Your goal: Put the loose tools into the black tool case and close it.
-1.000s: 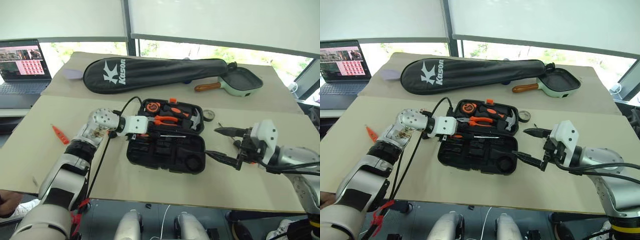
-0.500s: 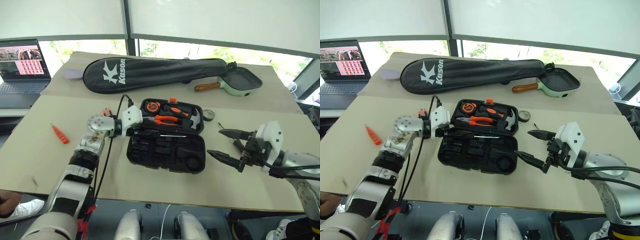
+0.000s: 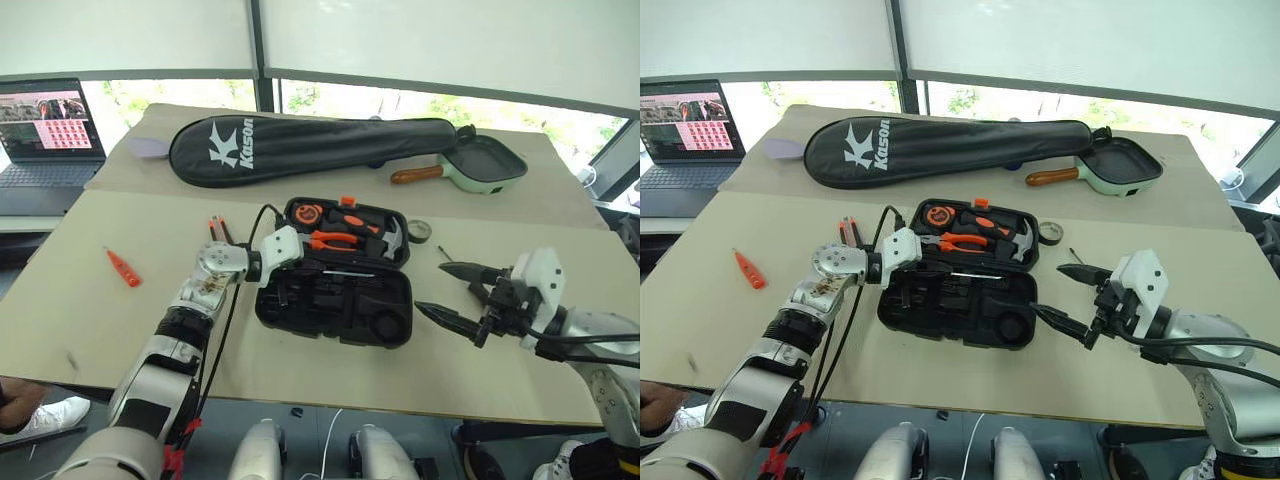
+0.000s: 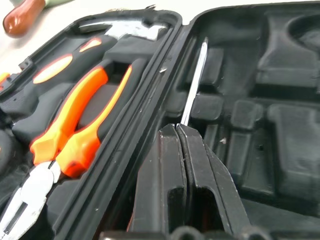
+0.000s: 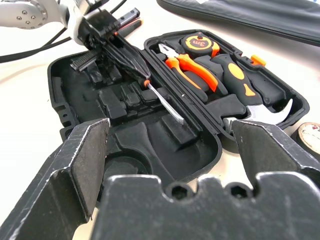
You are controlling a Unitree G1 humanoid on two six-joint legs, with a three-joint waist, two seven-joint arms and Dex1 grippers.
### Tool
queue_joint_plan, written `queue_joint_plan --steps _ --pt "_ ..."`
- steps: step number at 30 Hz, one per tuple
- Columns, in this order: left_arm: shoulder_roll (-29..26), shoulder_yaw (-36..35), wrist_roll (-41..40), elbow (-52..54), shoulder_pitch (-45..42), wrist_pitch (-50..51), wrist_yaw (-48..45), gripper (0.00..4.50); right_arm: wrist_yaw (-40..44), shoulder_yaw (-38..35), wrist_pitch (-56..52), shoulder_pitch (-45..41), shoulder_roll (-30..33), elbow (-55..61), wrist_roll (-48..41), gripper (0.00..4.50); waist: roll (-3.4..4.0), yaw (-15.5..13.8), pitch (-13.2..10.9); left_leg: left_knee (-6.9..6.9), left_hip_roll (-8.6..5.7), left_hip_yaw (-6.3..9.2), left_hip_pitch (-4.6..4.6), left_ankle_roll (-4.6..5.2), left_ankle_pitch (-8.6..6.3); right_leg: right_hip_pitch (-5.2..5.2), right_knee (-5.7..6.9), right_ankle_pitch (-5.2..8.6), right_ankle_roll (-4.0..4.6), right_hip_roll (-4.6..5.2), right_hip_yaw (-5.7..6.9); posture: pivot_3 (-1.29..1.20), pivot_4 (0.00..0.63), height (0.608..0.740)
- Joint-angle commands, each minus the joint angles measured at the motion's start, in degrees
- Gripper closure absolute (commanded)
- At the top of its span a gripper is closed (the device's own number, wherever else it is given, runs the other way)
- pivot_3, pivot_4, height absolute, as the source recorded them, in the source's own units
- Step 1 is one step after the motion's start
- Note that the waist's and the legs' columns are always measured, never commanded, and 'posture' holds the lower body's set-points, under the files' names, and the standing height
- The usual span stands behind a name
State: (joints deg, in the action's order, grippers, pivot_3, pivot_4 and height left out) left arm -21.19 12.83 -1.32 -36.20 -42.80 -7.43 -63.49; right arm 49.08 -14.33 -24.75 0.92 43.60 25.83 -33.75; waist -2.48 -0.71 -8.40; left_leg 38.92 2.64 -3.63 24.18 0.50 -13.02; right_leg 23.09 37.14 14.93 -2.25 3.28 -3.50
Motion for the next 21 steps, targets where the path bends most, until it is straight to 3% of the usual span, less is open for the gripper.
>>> queue_joint_plan --steps 1,4,6,9,16,19,21 --pt "0.4 1.25 1.74 -1.04 0.73 3.23 1.14 4.42 -0.98 -1.96 1.58 0.58 -0.64 1.39 0.27 0.0 0.02 -0.02 0.02 0.0 0.0 0.0 -0.02 0.0 0.0 -0.02 0.0 0.0 0.0 0.0 0.0 0.0 0.15 0.74" --pt "0.47 0.51 0.71 -0.27 1.53 2.97 0.86 4.42 -1.4 -2.31 1.68 1.25 -1.05 1.47 0.19 0.0 0.05 0.02 0.03 0.01 -0.01 0.0 -0.05 0.0 0.0 -0.06 0.0 -0.01 -0.01 0.0 0.0 0.0 0.15 0.74" --pt "1.42 -3.06 -4.71 2.69 2.18 4.21 -0.51 4.42 -1.69 -3.55 2.07 2.13 -1.51 1.31 -0.06 0.0 0.07 0.05 0.05 0.01 -0.01 0.0 -0.08 0.0 0.0 -0.08 0.01 -0.01 -0.01 0.0 0.0 0.0 0.15 0.74" --pt "0.38 -9.69 -14.47 10.52 4.52 3.58 -4.43 3.79 -1.38 -8.2 4.18 5.44 -2.55 0.05 -0.51 0.0 0.07 0.11 0.04 0.0 0.0 0.01 -0.02 0.0 0.0 0.0 0.02 -0.01 0.0 0.0 -0.02 0.0 0.15 0.74" --pt "-12.29 -18.32 -29.07 33.73 18.95 13.35 -13.62 1.33 -0.64 -17.82 16.03 17.29 -6.88 -7.88 5.12 0.0 0.21 0.57 0.1 -0.17 0.11 0.12 -0.06 0.01 -0.03 0.03 -0.03 0.0 0.02 -0.02 -0.03 0.0 0.15 0.74" --pt "-16.54 -22.35 -33.95 37.72 24.74 14.79 -17.44 0.21 -0.31 -19.92 19.93 21.77 -8.6 -10.28 6.97 0.0 0.39 0.65 0.13 -0.14 0.11 0.11 -0.17 0.01 -0.03 -0.04 -0.02 0.0 0.02 0.04 -0.11 0.0 0.15 0.74" --pt "-21.21 -26.85 -33.88 36.61 29.89 12.87 -20.7 0.02 0.08 -21.03 21.52 26.55 -10.23 -10.73 7.77 0.0 0.44 0.64 0.11 -0.11 0.1 0.01 -0.24 0.01 -0.02 -0.09 -0.01 0.01 0.03 0.06 -0.11 0.0 0.15 0.74"
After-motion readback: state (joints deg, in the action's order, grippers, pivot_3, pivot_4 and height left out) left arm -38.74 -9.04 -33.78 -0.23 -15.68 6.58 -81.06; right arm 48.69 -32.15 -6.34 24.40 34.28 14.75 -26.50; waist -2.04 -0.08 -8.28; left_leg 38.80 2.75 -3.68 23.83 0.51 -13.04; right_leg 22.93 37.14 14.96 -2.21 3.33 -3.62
